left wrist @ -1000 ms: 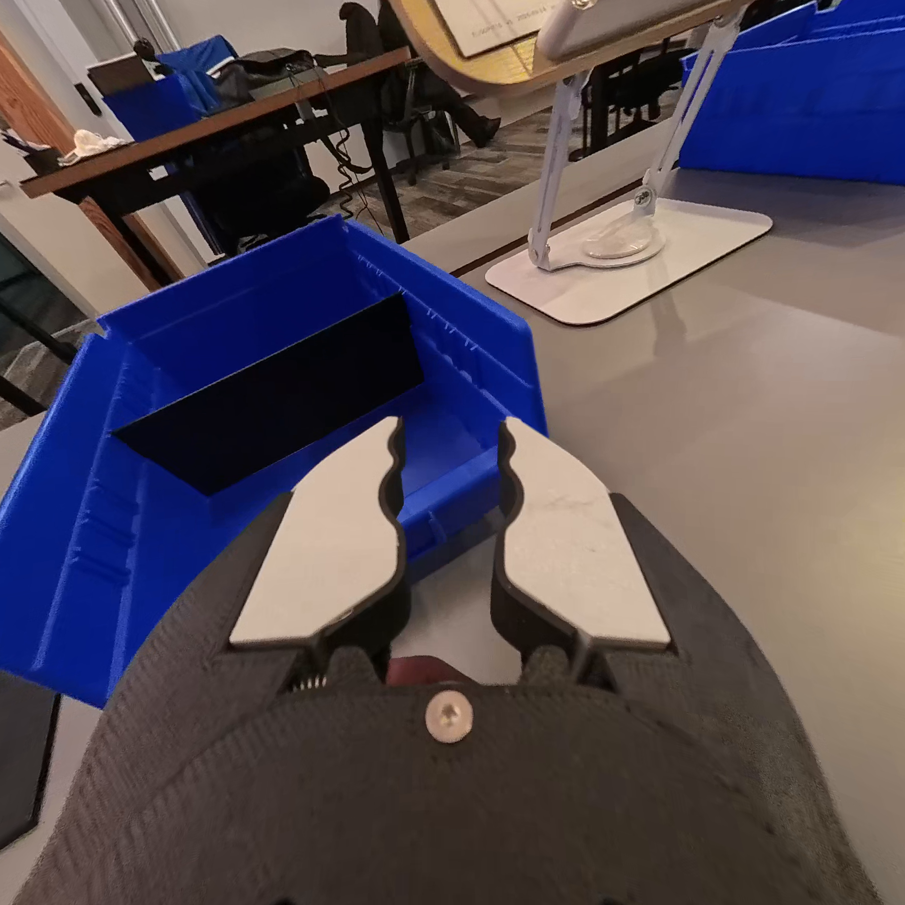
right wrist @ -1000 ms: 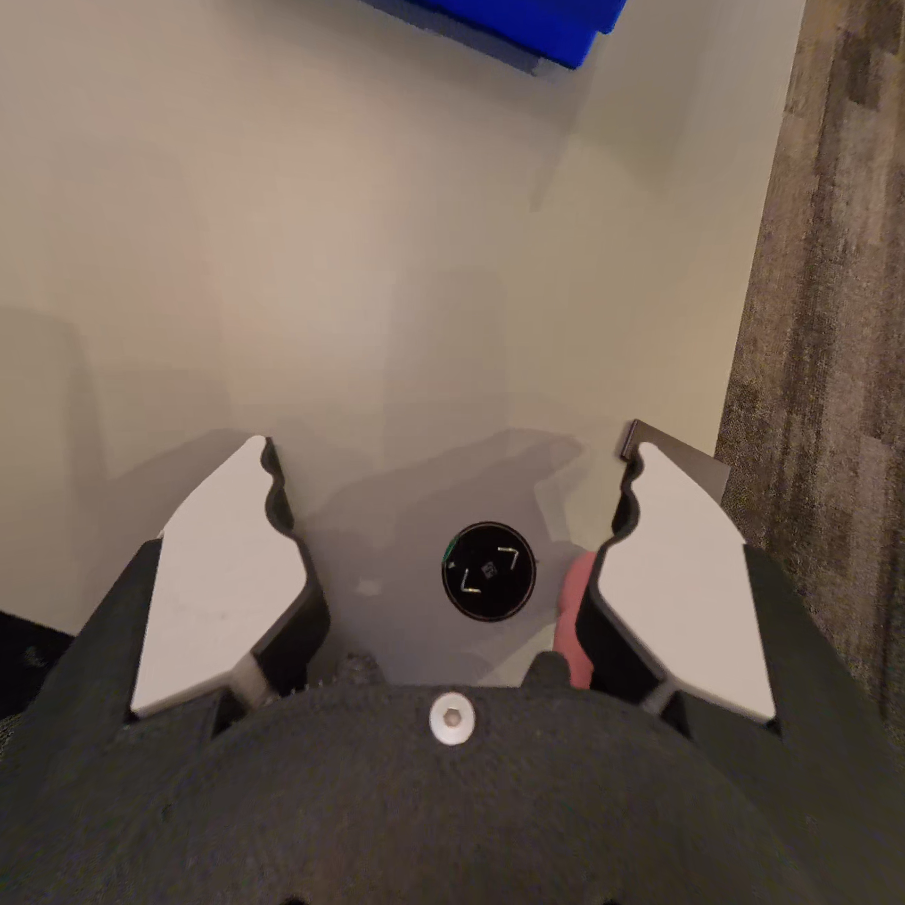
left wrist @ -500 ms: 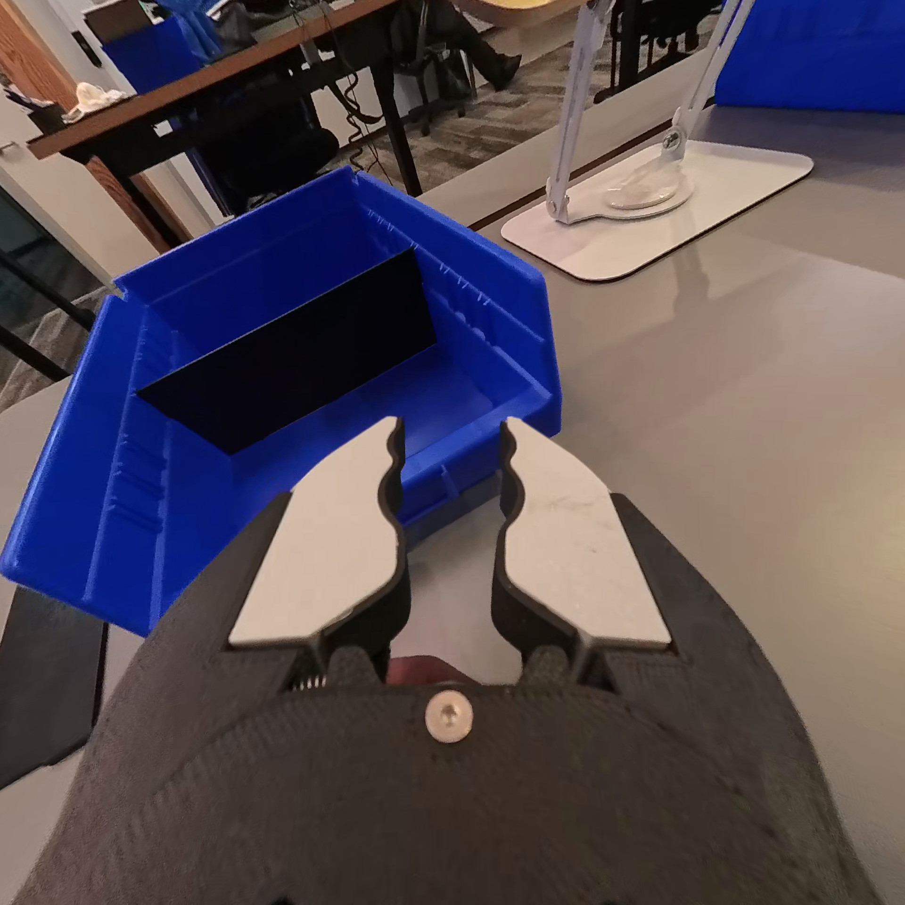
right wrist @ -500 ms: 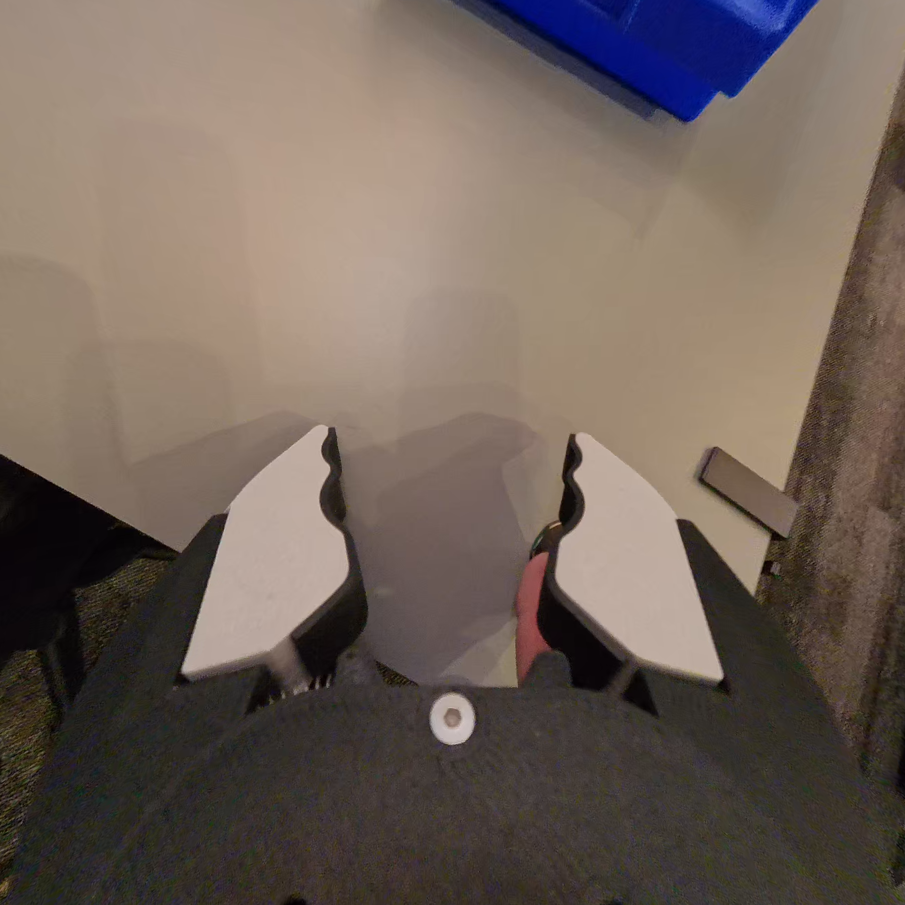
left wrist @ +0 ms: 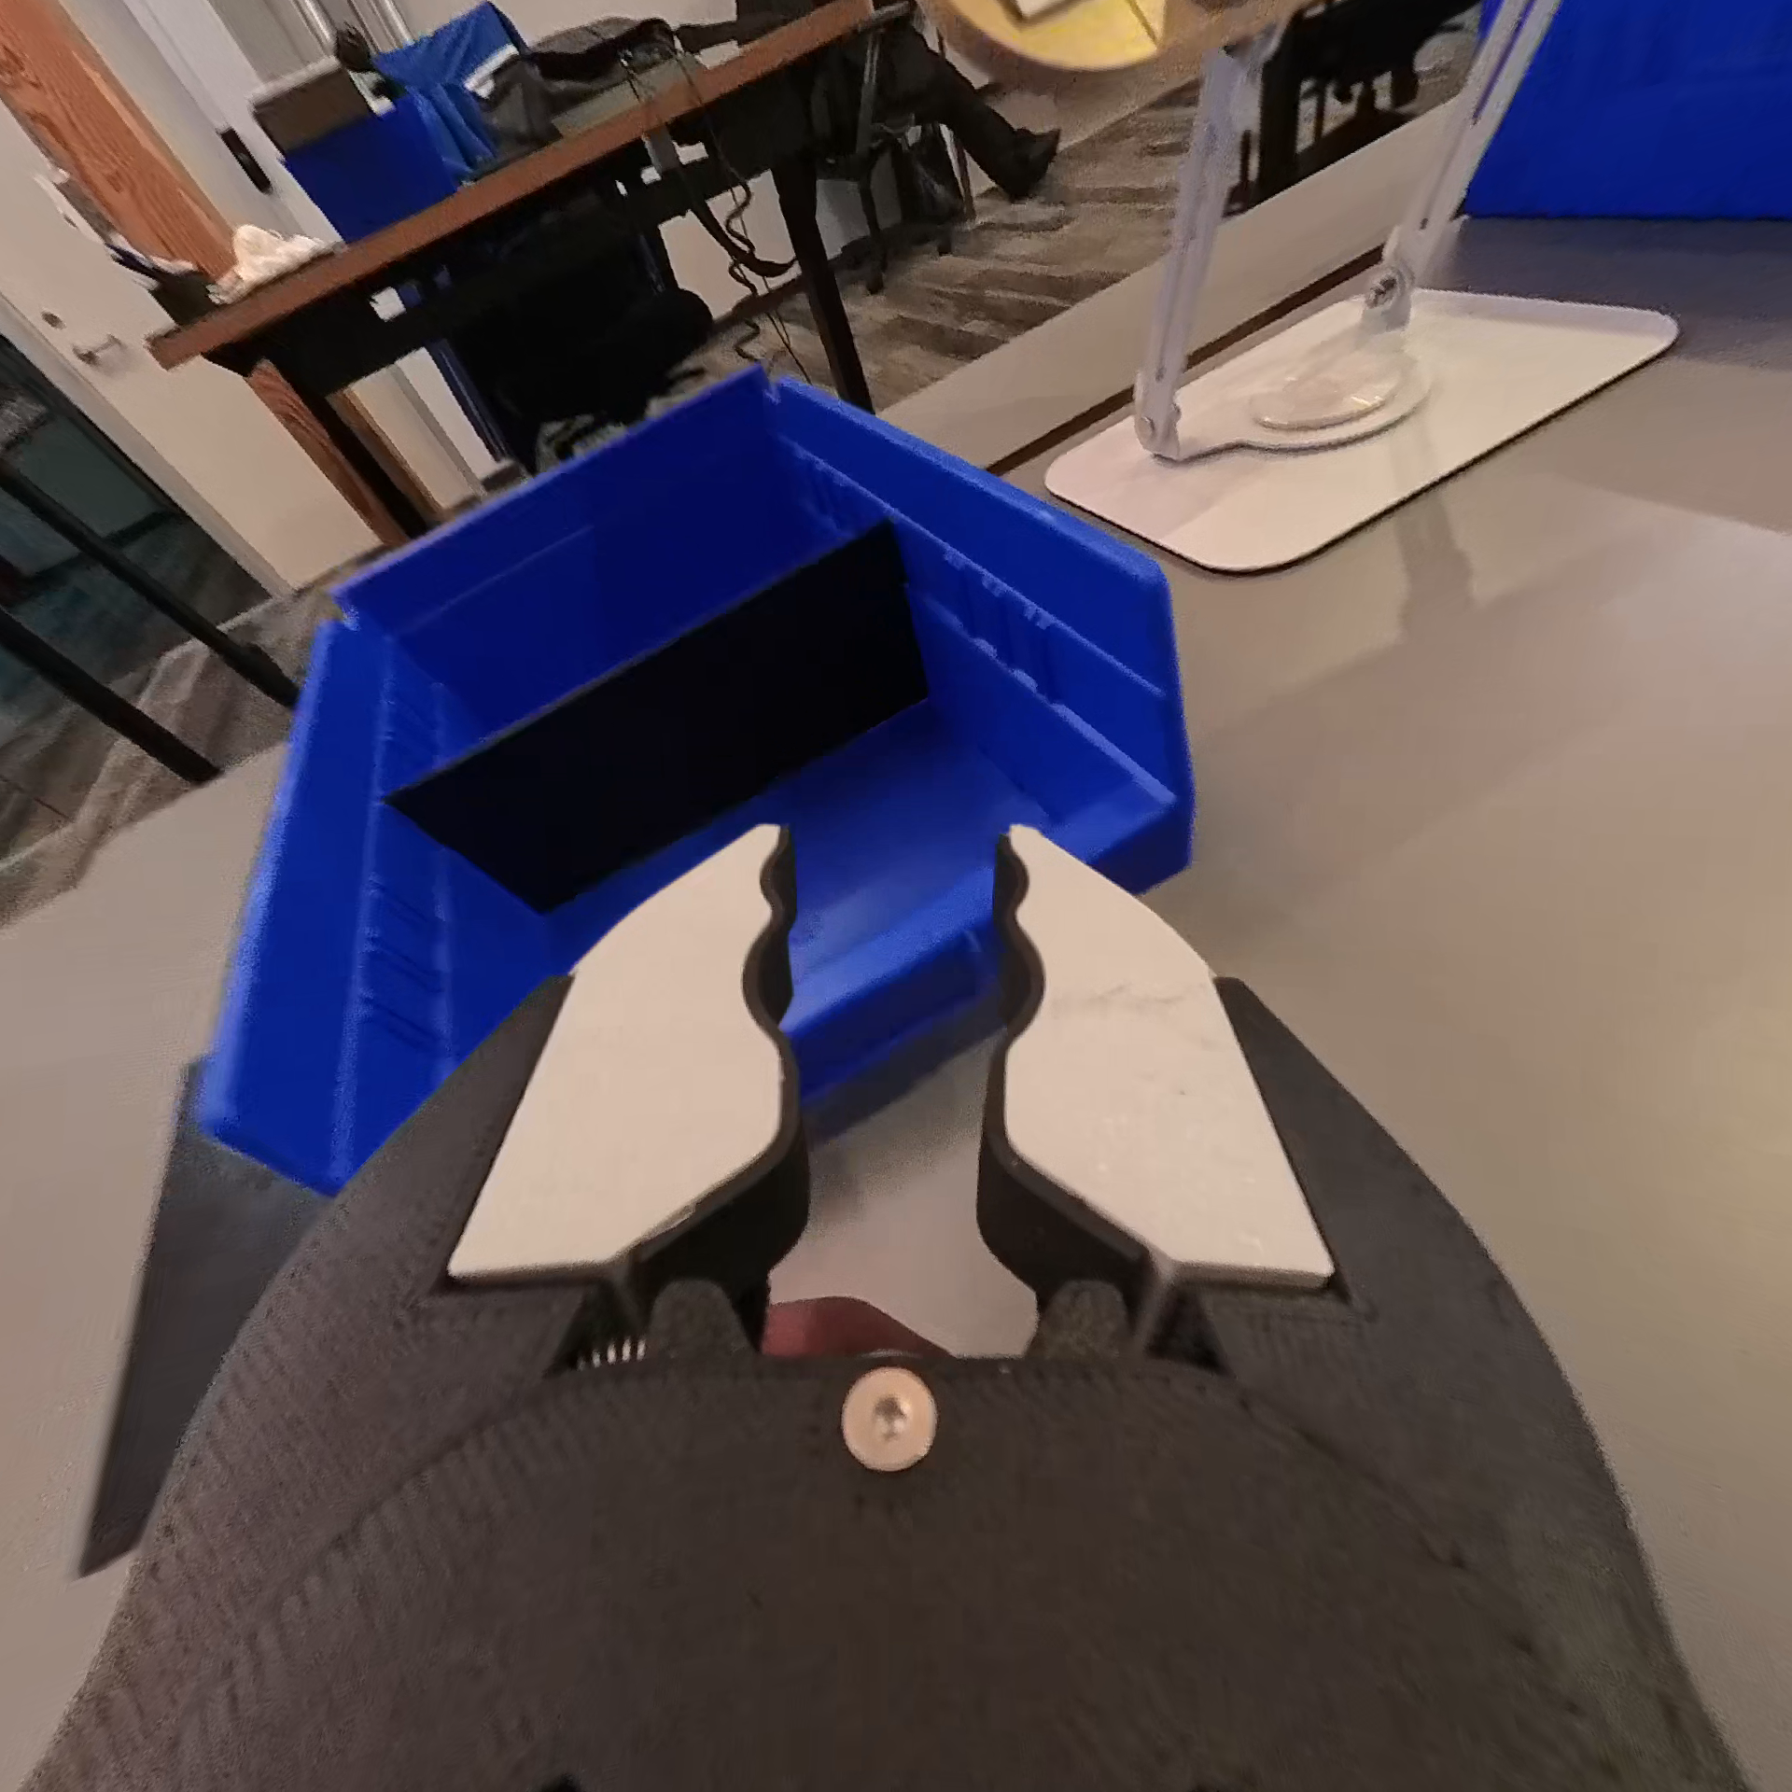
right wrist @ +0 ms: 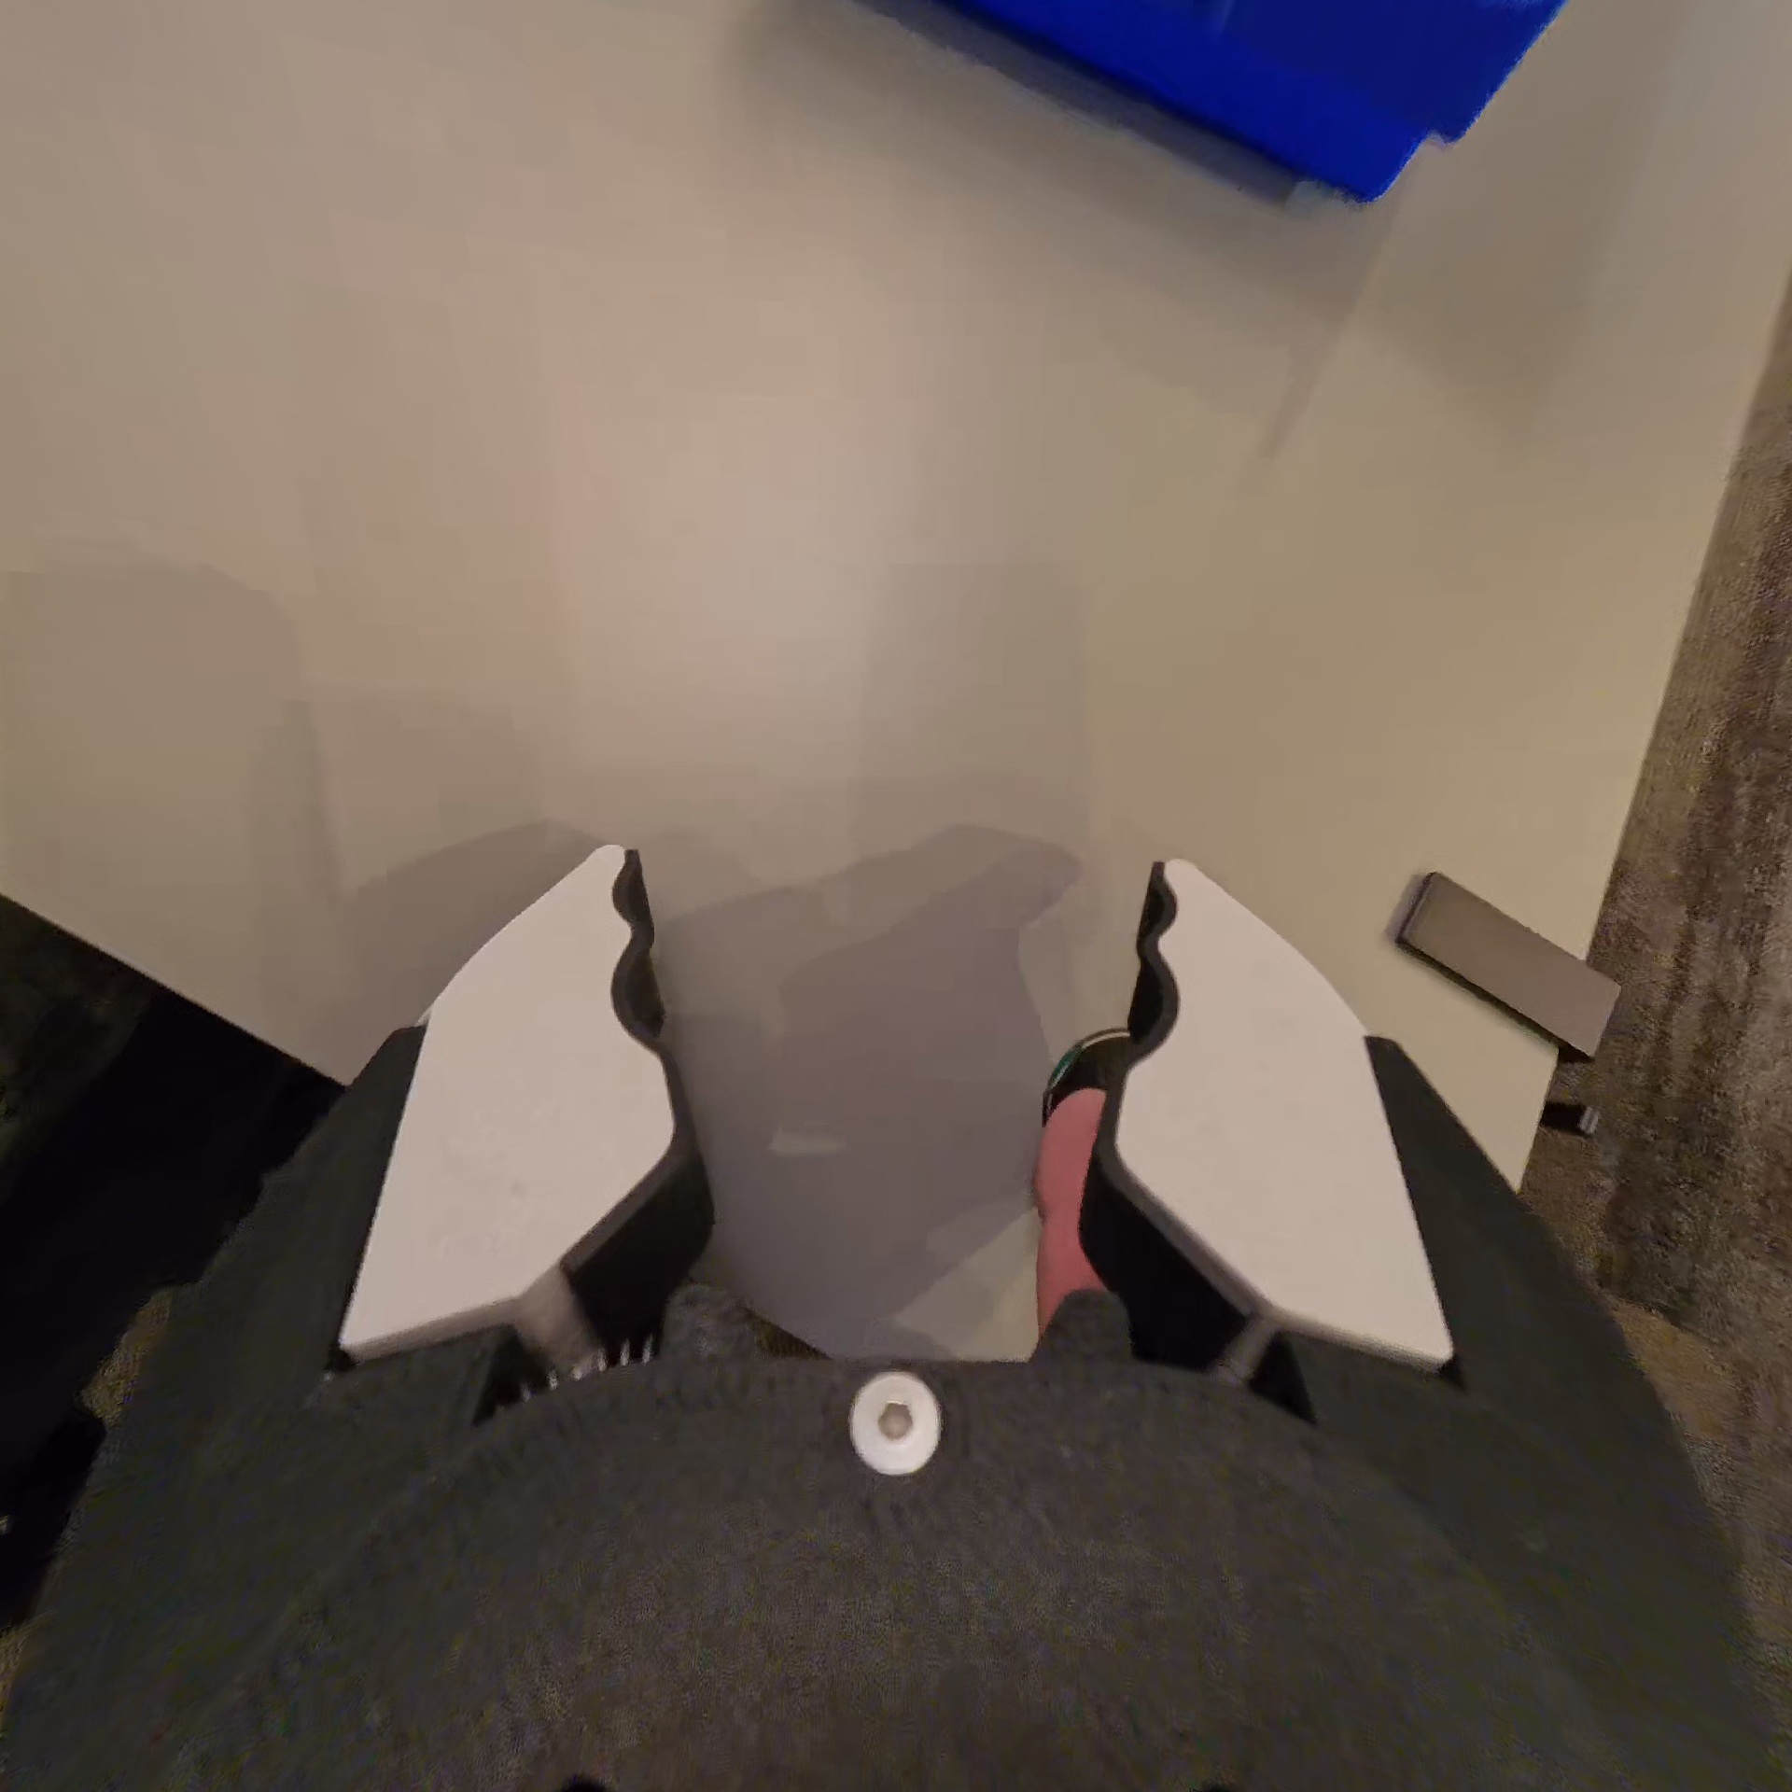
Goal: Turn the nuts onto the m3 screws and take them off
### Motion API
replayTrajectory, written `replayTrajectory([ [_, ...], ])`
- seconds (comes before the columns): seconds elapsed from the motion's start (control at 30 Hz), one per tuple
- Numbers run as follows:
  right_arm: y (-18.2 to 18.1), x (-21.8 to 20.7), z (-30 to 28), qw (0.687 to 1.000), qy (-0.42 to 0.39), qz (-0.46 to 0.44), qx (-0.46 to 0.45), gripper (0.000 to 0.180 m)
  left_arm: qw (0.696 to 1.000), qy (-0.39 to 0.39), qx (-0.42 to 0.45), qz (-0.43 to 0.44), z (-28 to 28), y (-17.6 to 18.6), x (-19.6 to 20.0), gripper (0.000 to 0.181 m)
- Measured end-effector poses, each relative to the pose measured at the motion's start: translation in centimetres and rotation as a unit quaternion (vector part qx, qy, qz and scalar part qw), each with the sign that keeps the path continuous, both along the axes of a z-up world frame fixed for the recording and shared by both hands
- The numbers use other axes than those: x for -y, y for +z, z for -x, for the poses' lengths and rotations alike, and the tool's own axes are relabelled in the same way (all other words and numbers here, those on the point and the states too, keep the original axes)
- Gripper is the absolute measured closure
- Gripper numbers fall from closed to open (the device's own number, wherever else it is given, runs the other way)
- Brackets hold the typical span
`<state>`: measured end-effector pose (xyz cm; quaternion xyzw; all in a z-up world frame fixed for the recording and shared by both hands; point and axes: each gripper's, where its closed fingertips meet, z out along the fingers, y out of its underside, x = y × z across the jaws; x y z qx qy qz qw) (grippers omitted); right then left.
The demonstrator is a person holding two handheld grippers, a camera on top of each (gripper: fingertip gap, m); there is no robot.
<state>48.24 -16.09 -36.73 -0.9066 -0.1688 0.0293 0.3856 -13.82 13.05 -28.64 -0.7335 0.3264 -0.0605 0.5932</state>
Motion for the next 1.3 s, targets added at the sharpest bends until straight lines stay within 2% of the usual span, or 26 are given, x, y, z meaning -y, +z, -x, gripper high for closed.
replayTrajectory([
  [0.1, 1.7, -0.9, 0.1, 0.998, -0.022, -0.054, -0.026, 0.087, 0.999, 0.006, -0.032, -0.033, 1.3, 2.8, -1.3, 0.143],
  [0.2, 4.3, -3.0, 1.9, 0.995, 0.003, -0.102, -0.019, 0.090, 0.996, 0.005, -0.074, -0.056, 2.3, 5.7, -3.4, 0.145],
  [0.27, 6.2, -5.2, 4.7, 0.990, 0.043, -0.129, -0.035, 0.094, 0.994, -0.004, -0.095, -0.057, 2.5, 7.1, -5.3, 0.153],
  [0.4, 8.3, -9.4, 11.7, 0.976, 0.148, -0.153, -0.053, 0.100, 0.988, -0.032, -0.148, -0.006, 2.6, 7.3, -9.9, 0.152],
  [0.6, 8.9, -14.6, 20.7, 0.943, 0.273, -0.169, -0.092, 0.104, 0.962, -0.087, -0.245, 0.083, 2.0, 4.6, -16.3, 0.153],
  [0.83, 7.8, -18.5, 26.4, 0.915, 0.347, -0.161, -0.129, 0.110, 0.917, -0.139, -0.322, 0.192, 2.0, -0.1, -20.8, 0.158],
  [1.07, 6.6, -20.9, 28.5, 0.904, 0.371, -0.153, -0.146, 0.114, 0.856, -0.143, -0.399, 0.296, 3.8, -3.3, -22.2, 0.161],
  [1.3, 6.0, -20.8, 29.0, 0.896, 0.383, -0.159, -0.158, 0.116, 0.773, -0.105, -0.477, 0.406, 5.4, -6.1, -21.1, 0.160],
])
